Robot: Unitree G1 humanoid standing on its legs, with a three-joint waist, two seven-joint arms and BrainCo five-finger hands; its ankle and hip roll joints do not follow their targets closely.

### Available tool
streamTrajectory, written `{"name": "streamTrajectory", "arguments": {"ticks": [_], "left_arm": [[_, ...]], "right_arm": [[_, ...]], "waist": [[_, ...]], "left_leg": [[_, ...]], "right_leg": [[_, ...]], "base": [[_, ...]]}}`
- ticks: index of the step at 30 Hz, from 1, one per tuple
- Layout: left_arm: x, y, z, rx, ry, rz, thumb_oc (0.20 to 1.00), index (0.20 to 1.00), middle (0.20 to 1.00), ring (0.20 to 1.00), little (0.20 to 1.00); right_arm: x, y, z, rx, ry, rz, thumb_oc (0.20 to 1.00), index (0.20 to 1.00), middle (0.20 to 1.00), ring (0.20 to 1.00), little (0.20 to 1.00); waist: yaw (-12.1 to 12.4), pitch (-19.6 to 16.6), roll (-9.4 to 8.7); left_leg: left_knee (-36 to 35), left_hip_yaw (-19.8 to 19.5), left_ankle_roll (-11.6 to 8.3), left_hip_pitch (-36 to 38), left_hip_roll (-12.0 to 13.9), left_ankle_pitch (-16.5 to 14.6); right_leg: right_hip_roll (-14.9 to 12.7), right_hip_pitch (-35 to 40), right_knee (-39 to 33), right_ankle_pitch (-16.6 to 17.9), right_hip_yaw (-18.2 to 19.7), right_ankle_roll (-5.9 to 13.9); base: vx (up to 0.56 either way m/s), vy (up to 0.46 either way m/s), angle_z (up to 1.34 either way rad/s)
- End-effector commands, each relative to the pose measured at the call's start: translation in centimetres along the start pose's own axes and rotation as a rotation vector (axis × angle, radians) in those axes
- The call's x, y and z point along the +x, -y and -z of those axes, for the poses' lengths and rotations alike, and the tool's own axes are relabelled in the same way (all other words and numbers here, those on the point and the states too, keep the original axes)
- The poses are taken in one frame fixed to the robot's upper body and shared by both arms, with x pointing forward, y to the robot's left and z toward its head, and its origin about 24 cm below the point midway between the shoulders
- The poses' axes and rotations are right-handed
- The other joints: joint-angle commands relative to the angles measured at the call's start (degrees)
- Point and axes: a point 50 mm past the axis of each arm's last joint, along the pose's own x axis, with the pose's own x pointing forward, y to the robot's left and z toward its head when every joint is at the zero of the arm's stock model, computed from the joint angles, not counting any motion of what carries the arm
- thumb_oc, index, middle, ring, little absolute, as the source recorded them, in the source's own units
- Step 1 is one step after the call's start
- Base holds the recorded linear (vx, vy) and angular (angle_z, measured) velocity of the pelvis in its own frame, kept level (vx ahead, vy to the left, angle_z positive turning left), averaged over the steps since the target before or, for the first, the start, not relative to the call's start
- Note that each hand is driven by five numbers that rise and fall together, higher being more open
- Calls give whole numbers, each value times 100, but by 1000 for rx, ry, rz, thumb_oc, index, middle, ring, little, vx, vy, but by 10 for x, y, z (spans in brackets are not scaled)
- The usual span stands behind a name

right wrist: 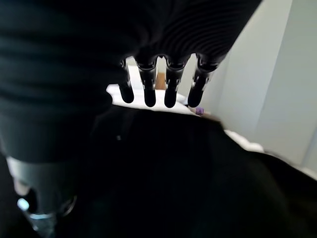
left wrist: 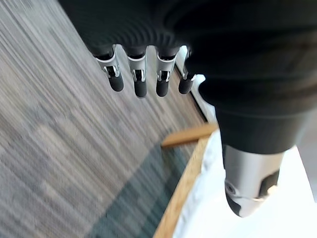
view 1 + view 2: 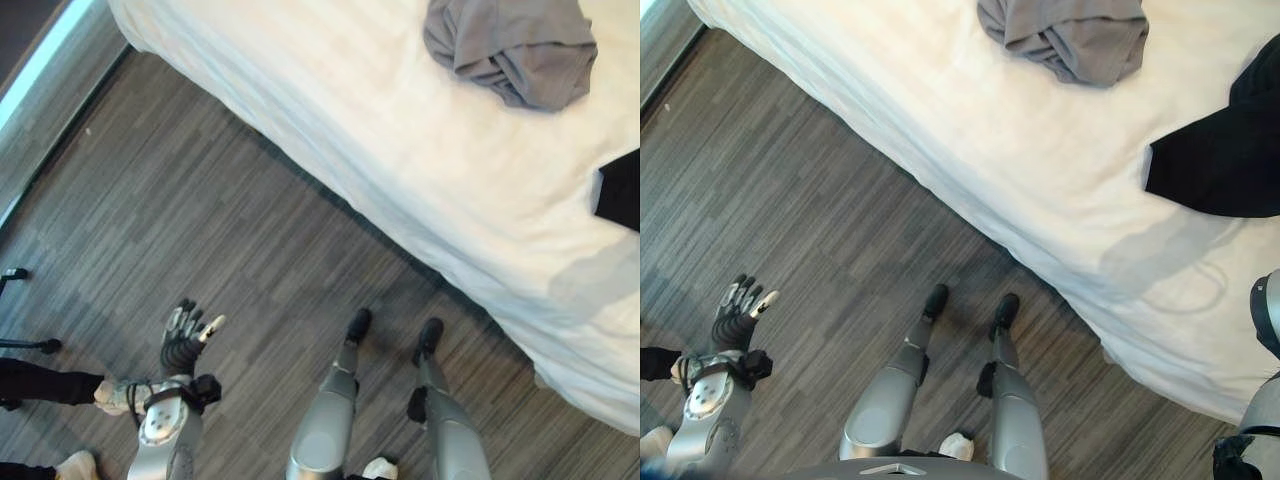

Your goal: Pick up bed clothes into laundry basket.

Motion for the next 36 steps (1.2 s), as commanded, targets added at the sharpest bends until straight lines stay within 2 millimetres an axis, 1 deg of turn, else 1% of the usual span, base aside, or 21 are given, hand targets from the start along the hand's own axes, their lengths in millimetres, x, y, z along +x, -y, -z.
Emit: {"name": "streamTrajectory", "arguments": {"ticks": [1,4,7,8,9,13,15,16,20,21,22,24,27,29,30,31,32,33,34,35,36], "left_arm": [[2,4,-26,-98,136,-14,1000,1000,1000,1000,1000],[3,7,-24,-112,130,-17,1000,1000,1000,1000,1000],[5,9,-22,-126,124,-16,1000,1000,1000,1000,1000],[6,9,-21,-126,122,-18,1000,1000,1000,1000,1000],[7,9,-21,-129,125,-22,1000,1000,1000,1000,1000],[10,11,-24,-131,135,-22,1000,1000,1000,1000,1000],[12,11,-26,-125,145,-23,1000,1000,1000,1000,1000],[14,11,-28,-128,156,-34,1000,1000,1000,1000,1000],[14,9,-30,-120,166,-42,1000,1000,1000,1000,1000],[14,5,-29,-128,170,-68,1000,1000,1000,1000,1000],[14,5,-30,-126,170,-67,1000,1000,1000,1000,1000],[13,0,-30,-139,179,-106,1000,1000,1000,1000,1000],[13,-8,-33,-141,194,-142,1000,1000,1000,1000,1000],[13,-14,-38,-123,213,-168,1000,1000,1000,1000,1000],[14,-14,-41,-95,225,-156,1000,1000,1000,1000,1000],[16,-14,-51,-43,262,-140,1000,1000,1000,1000,1000],[16,-14,-52,-41,262,-138,1000,1000,1000,1000,1000],[19,-11,-66,-14,316,-111,1000,1000,1000,1000,1000],[21,-3,-88,69,395,-43,1000,1000,1000,1000,1000],[21,-2,-88,71,395,-41,1000,1000,1000,1000,1000],[21,7,-107,110,471,19,1000,1000,1000,1000,1000]], "right_arm": [[2,16,-3,-33,31,61,1000,1000,1000,1000,1000],[-1,-5,6,-39,11,-5,1000,1000,1000,1000,1000],[-7,-28,22,-51,-32,-80,1000,1000,1000,1000,1000],[-8,-33,27,-51,-46,-96,354,354,354,354,354],[-9,-36,32,-54,-63,-104,200,200,200,200,200],[-13,-45,44,-68,-85,-129,200,200,200,200,200],[-15,-52,45,-59,-76,-142,200,200,200,200,200],[-19,-60,48,-47,-59,-157,200,200,200,200,200],[-24,-71,54,-46,-49,-185,200,200,200,200,200],[-28,-81,52,35,-35,-197,200,200,200,200,200],[-29,-82,53,36,-37,-198,200,200,200,200,200],[-37,-99,44,250,-18,-225,200,200,200,200,200],[-53,-116,36,555,30,-244,200,200,200,200,200],[-71,-127,35,751,60,-263,200,200,200,200,200],[-78,-133,39,812,48,-273,200,200,200,200,200],[-89,-140,43,941,29,-279,200,200,200,200,200],[-90,-140,45,942,26,-278,200,200,200,200,200],[-105,-148,51,1066,10,-295,200,200,200,200,200],[-123,-156,59,1133,-3,-316,200,200,200,200,200],[-124,-156,60,1134,-6,-315,200,200,200,200,200],[-131,-158,63,1153,-5,-325,200,200,200,200,200]], "waist": [[-91,312,-20],[-102,410,7],[-118,465,35],[-118,474,35],[-132,474,42],[-174,488,26],[-218,487,10],[-264,490,-20],[-297,492,-80],[-352,473,-111],[-342,473,-119],[-412,457,-142],[-516,365,-204],[-621,269,-230],[-645,210,-225],[-712,75,-204],[-702,78,-213],[-812,-85,-192],[-901,-256,-190],[-891,-254,-200],[-941,-346,-187]], "left_leg": [[-125,122,-207,-124,-1,263],[-125,137,-206,-139,-18,273],[-125,134,-207,-124,-28,282],[-125,132,-208,-109,-35,281],[-125,138,-207,-96,-32,276],[-125,138,-194,-16,-49,250],[-125,160,-192,33,-48,238],[-125,172,-191,88,-51,230],[-125,183,-181,172,-52,207],[-125,206,-177,216,-47,193],[-125,206,-176,222,-48,192],[-125,249,-180,327,-19,141],[-125,317,-161,483,-20,110],[-125,372,-143,664,-8,45],[-125,392,-133,767,-6,4],[-125,443,-112,990,8,-99],[-125,439,-109,977,-4,-68],[-125,476,-83,1160,-7,-132],[-125,526,-55,1430,21,-260],[-125,522,-52,1418,9,-228],[-125,545,-43,1532,27,-289]], "right_leg": [[-102,106,79,-385,84,476],[-105,83,79,-368,73,482],[-120,117,79,-375,66,479],[-126,135,79,-379,57,482],[-138,146,79,-380,51,484],[-160,221,79,-394,49,487],[-168,271,79,-401,54,492],[-177,319,79,-400,66,497],[-185,393,79,-414,80,501],[-192,430,79,-418,89,501],[-192,435,79,-419,89,501],[-180,523,79,-451,112,496],[-200,657,79,-468,140,497],[-205,804,79,-513,169,490],[-213,903,79,-539,173,486],[-219,1125,79,-627,178,473],[-230,1116,79,-604,175,476],[-244,1265,79,-644,200,467],[-246,1522,79,-744,221,461],[-257,1513,79,-719,219,464],[-252,1621,80,-772,241,463]], "base": [[-19,2,-8],[-6,6,-7],[-1,1,-1],[0,0,0],[0,0,0],[0,0,0],[0,0,0],[0,0,0],[0,0,0],[0,0,0],[3,18,-5],[19,19,-5],[12,33,-8],[51,36,-11],[108,37,-16],[67,31,-20],[99,44,-13],[131,33,-11],[130,32,-4],[118,0,-4],[40,0,-3]]}}
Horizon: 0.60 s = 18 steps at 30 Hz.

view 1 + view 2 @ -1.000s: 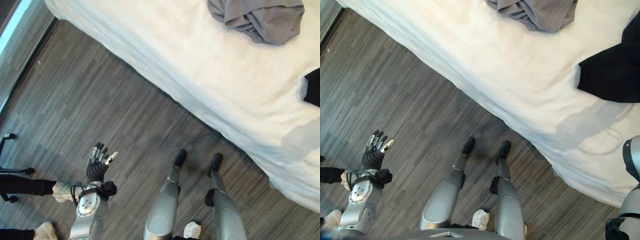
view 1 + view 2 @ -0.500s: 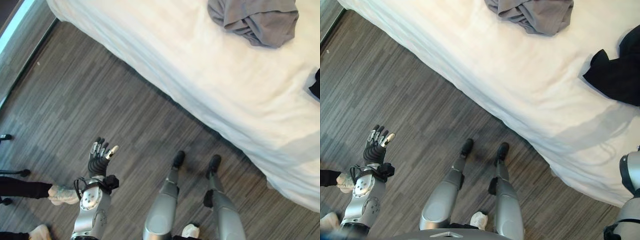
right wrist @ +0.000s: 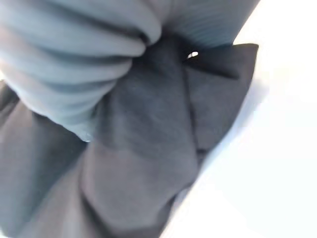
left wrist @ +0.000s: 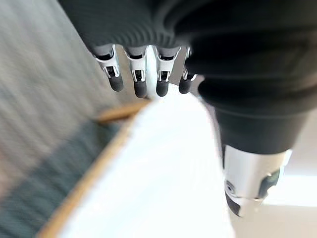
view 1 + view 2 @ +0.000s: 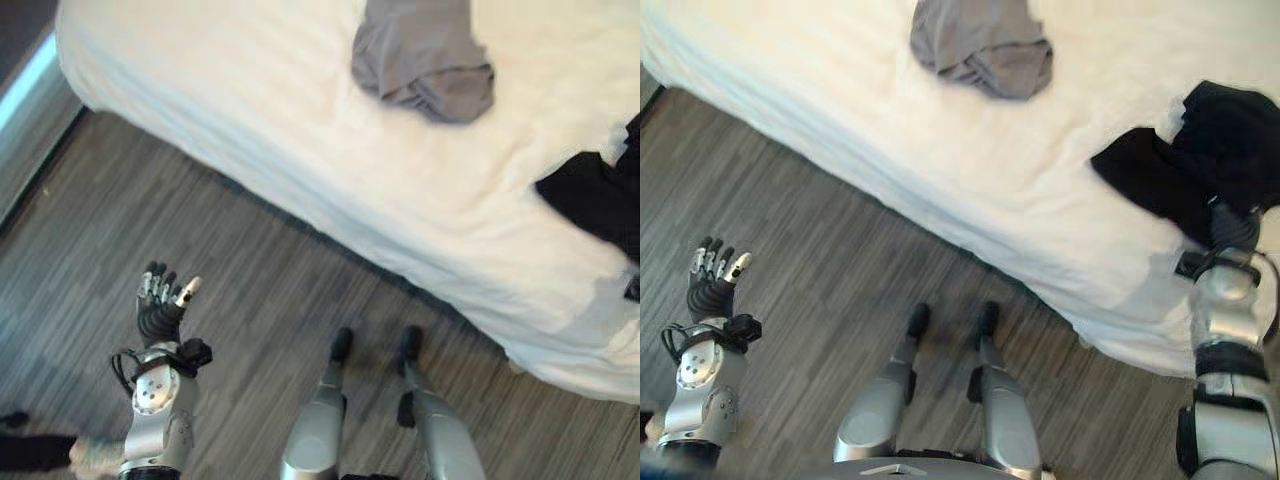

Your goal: Pick up bed clothes into laundry basket.

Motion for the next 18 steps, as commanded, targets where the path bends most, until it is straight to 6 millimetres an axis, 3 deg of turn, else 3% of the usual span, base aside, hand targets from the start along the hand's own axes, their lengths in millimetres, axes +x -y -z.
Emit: {"name": "streamTrajectory", "arguments": {"ticks": [1,6,11,15,16,18], "left_arm": [[8,13,-34,96,177,113,1000,1000,1000,1000,1000],[18,51,-64,47,308,315,1000,1000,1000,1000,1000],[15,84,-58,-117,262,423,1000,1000,1000,1000,1000],[16,105,-57,-117,255,483,1000,1000,1000,1000,1000],[17,125,-57,-128,242,535,1000,1000,1000,1000,1000],[21,145,-60,-98,251,599,1000,1000,1000,1000,1000]], "right_arm": [[-11,8,0,-31,31,-57,200,200,200,200,200],[-35,-3,24,7,-32,-120,200,200,200,200,200],[-60,0,46,2,-106,-143,200,200,200,200,200],[-69,0,52,11,-130,-136,200,200,200,200,200],[-73,-1,54,11,-135,-141,200,200,200,200,200],[-75,-3,56,15,-143,-143,200,200,200,200,200]], "waist": [[-265,-611,-58],[-457,-1005,-102],[-690,-1323,-95],[-811,-1449,-87],[-900,-1510,-93],[-986,-1572,-79]], "left_leg": [[24,210,52,108,-108,-102],[24,488,115,596,-48,-287],[24,615,136,887,-21,-385],[24,641,143,1011,-16,-437],[24,670,152,1050,-23,-406],[24,697,161,1088,-6,-423]], "right_leg": [[-371,392,84,-630,-94,394],[-328,730,108,-686,64,407],[-330,990,146,-759,129,410],[-330,1102,172,-816,180,399],[-329,1126,185,-791,224,388],[-321,1140,185,-789,271,389]], "base": [[91,3,-5],[82,12,-19],[99,1,-28],[61,-8,-5],[67,-7,-5],[50,-11,-5]]}}
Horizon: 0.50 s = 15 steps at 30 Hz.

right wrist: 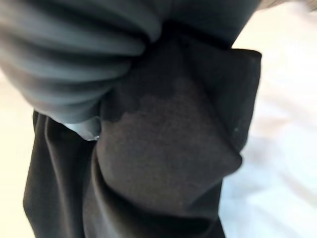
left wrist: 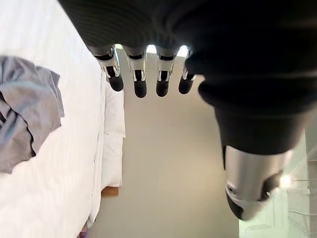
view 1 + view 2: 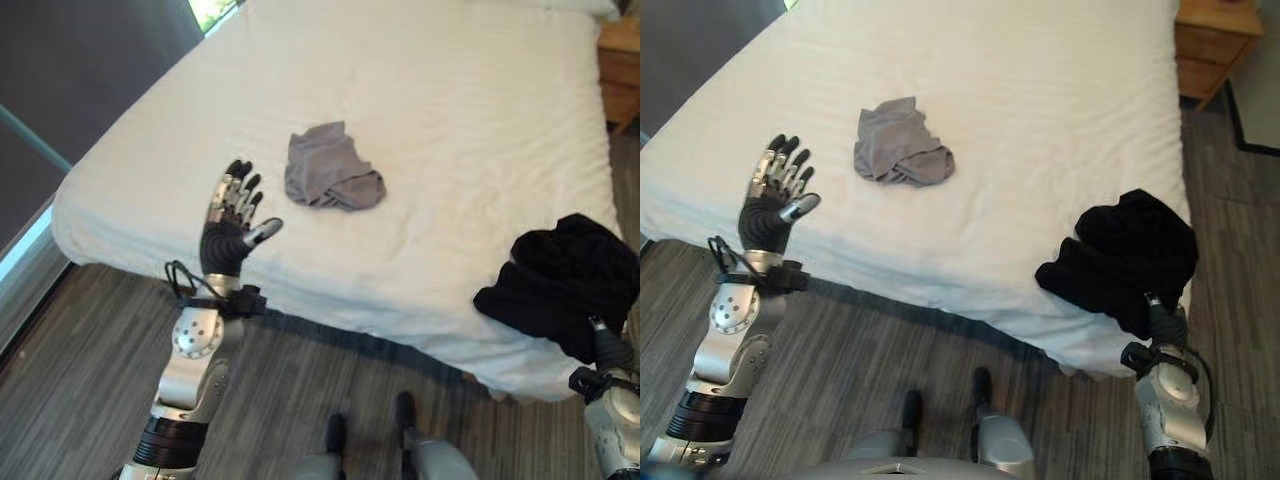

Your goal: Pick up bed clothes into laundry basket.

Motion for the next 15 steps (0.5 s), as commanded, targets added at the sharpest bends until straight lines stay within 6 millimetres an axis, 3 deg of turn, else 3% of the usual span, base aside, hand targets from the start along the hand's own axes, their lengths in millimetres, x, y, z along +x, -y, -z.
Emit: {"name": "streamTrajectory", "arguments": {"ticks": [1,4,6,15], "left_arm": [[26,14,-1,75,23,74,1000,1000,1000,1000,1000],[58,31,-2,167,29,109,1000,1000,1000,1000,1000],[63,33,-3,172,35,110,1000,1000,1000,1000,1000],[60,12,5,175,-3,-12,1000,1000,1000,1000,1000]], "right_arm": [[1,-5,-27,-17,130,-35,200,200,200,200,200],[1,-8,-28,-38,124,-42,200,200,200,200,200],[1,-7,-29,-42,125,-39,200,200,200,200,200],[-4,-2,-23,-17,110,-6,200,200,200,200,200]], "waist": [[-206,-358,-179],[-340,-394,-150],[-369,-394,-140],[-406,-393,-110]], "left_leg": [[43,172,40,184,-80,-142],[43,229,47,205,-85,-152],[43,246,48,211,-85,-157],[43,320,37,256,-68,-183]], "right_leg": [[-423,452,200,-686,-204,445],[-412,436,193,-679,-162,462],[-410,428,197,-672,-149,467],[-382,471,155,-683,-107,463]], "base": [[42,-8,-5],[20,-5,1],[11,-5,-17],[10,-3,-7]]}}
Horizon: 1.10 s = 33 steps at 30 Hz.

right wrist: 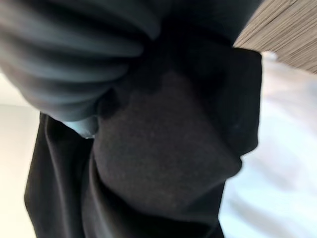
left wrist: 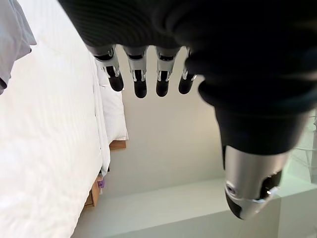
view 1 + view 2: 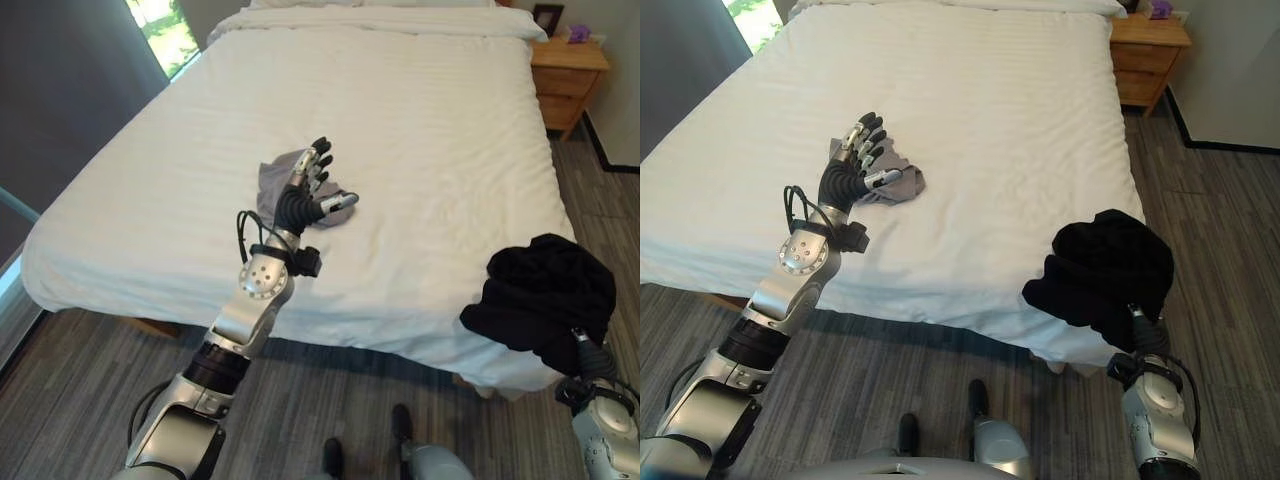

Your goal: Pick up bed clothes into laundry basket.

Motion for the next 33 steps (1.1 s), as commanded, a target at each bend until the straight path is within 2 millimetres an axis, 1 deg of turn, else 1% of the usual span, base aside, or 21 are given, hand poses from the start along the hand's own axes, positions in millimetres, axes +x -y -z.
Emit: {"name": "streamTrajectory", "arguments": {"ticks": [1,5,6,8,15,16,17,19,20,21,22,23,24,25,26,27,29,30,31,32,33], "left_arm": [[4,-26,-8,85,47,-109,1000,1000,1000,1000,1000],[-2,-37,-4,110,32,-152,1000,1000,1000,1000,1000],[-2,-37,-4,110,32,-152,1000,1000,1000,1000,1000],[-7,-44,-1,117,17,-182,1000,1000,1000,1000,1000],[-14,-49,1,99,6,-202,1000,1000,1000,1000,1000],[-68,-125,11,146,-105,-417,1000,1000,1000,1000,1000],[-65,-129,7,185,-104,-423,1000,1000,1000,1000,1000],[-60,-136,2,219,-89,-441,1000,1000,1000,1000,1000],[-60,-136,2,219,-89,-441,1000,1000,1000,1000,1000],[-58,-143,-1,239,-97,-461,1000,1000,1000,1000,1000],[-50,-148,-5,301,-99,-466,1000,1000,1000,1000,1000],[-50,-148,-5,301,-98,-466,1000,1000,1000,1000,1000],[-35,-162,-22,376,-76,-481,1000,1000,1000,1000,1000],[-21,-174,-39,443,-62,-493,1000,1000,1000,1000,1000],[-12,-180,-51,461,-48,-502,1000,1000,1000,1000,1000],[-3,-190,-64,494,-51,-527,1000,1000,1000,1000,1000],[23,-203,-103,571,-10,-550,1000,1000,1000,1000,1000],[27,-207,-112,581,-4,-569,1000,1000,1000,1000,1000],[34,-211,-124,588,5,-588,1000,1000,1000,1000,1000],[37,-223,-136,606,-23,-639,1000,1000,1000,1000,1000],[39,-222,-139,609,-19,-636,1000,1000,1000,1000,1000]], "right_arm": [[3,5,-35,26,169,17,200,200,200,200,200],[5,-1,-40,4,188,-6,200,200,200,200,200],[5,-1,-40,4,188,-6,200,200,200,200,200],[7,-6,-43,-1,198,-22,200,200,200,200,200],[11,-17,-48,18,214,-59,200,200,200,200,200],[17,-50,-87,-3,303,-294,200,200,200,200,200],[18,-47,-88,-21,307,-276,200,200,200,200,200],[18,-45,-91,-4,321,-263,200,200,200,200,200],[18,-45,-91,-4,321,-262,200,200,200,200,200],[15,-45,-90,8,321,-266,200,200,200,200,200],[13,-45,-88,1,319,-273,200,200,200,200,200],[13,-45,-88,1,319,-273,200,200,200,200,200],[11,-47,-87,-13,316,-291,200,200,200,200,200],[11,-49,-86,-8,311,-297,200,200,200,200,200],[10,-51,-86,-9,310,-310,200,200,200,200,200],[10,-54,-86,-5,306,-322,200,200,200,200,200],[10,-59,-82,11,291,-340,200,200,200,200,200],[9,-62,-80,13,283,-349,200,200,200,200,200],[8,-65,-75,32,270,-354,200,200,200,200,200],[6,-69,-69,31,253,-367,200,200,200,200,200],[6,-69,-69,36,253,-365,200,200,200,200,200]], "waist": [[60,-141,-147],[98,-151,-146],[97,-151,-146],[149,-173,-155],[218,-164,-179],[1193,360,-647],[1190,308,-587],[1180,307,-533],[1182,315,-536],[1134,290,-486],[1063,263,-459],[1064,269,-461],[953,251,-436],[889,264,-466],[825,278,-477],[763,316,-506],[674,390,-614],[615,418,-625],[600,437,-685],[484,481,-742],[504,484,-767]], "left_leg": [[66,136,31,252,-83,-173],[66,124,29,273,-75,-176],[66,123,29,273,-75,-176],[66,107,30,290,-70,-191],[66,79,37,309,-72,-202],[1958,655,-413,-1848,923,702],[1734,724,-393,-1885,858,759],[1499,710,-396,-1835,747,804],[1492,711,-395,-1825,743,807],[1295,750,-352,-1677,745,732],[1228,690,-347,-1611,711,734],[1224,689,-347,-1606,708,736],[1234,600,-379,-1617,664,702],[1265,628,-372,-1654,656,660],[1285,632,-358,-1689,665,639],[1310,652,-349,-1760,674,624],[1319,680,-304,-1906,686,590],[1315,698,-287,-1939,686,581],[1313,728,-271,-1991,681,574],[1280,781,-244,-2023,676,548],[1279,784,-242,-2033,675,549]], "right_leg": [[-372,567,150,-705,-145,483],[-369,623,141,-721,-177,476],[-369,624,141,-721,-178,476],[-363,668,128,-733,-194,467],[-361,707,120,-738,-218,456],[-749,1357,342,-1369,-1375,433],[-678,1407,307,-1411,-1360,431],[-665,1475,331,-1458,-1331,454],[-669,1479,337,-1463,-1332,455],[-675,1524,378,-1539,-1324,502],[-706,1585,333,-1551,-1330,537],[-707,1591,331,-1551,-1334,537],[-790,1557,315,-1509,-1280,571],[-829,1487,305,-1485,-1229,602],[-850,1418,299,-1453,-1178,621],[-865,1315,298,-1419,-1115,628],[-891,1087,305,-1336,-1045,681],[-912,1007,305,-1281,-1008,710],[-931,916,301,-1232,-968,741],[-952,785,287,-1128,-916,802],[-954,772,289,-1126,-913,804]], "base": [[0,0,0],[0,0,0],[0,0,0],[0,0,0],[-1,1,1],[62,-20,1],[116,-16,-33],[123,-8,-78],[80,34,-28],[97,75,35],[97,74,31],[107,123,32],[56,119,25],[31,134,23],[-54,76,11],[-63,60,-5],[-60,75,-14],[-48,85,-25],[-21,108,-33],[-7,88,-40],[-15,70,-18]]}}
